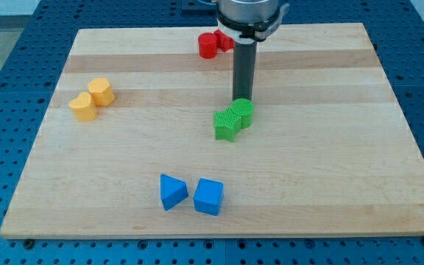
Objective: Slide your arm towards red star
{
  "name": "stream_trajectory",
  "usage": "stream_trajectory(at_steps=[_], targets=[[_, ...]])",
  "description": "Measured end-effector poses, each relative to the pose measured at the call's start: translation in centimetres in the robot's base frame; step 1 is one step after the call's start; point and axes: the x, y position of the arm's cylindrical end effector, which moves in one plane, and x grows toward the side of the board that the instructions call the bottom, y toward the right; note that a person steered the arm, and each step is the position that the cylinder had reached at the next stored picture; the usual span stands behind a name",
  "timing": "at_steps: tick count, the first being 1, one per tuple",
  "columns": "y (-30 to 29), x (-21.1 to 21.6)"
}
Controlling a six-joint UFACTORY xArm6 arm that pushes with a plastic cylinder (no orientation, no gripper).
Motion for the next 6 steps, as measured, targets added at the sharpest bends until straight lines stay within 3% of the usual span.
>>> stream_trajectory(at_steps=[1, 3, 6], targets=[[-0.1, 0.3], [5.6, 0.9], [0.2, 2.3]])
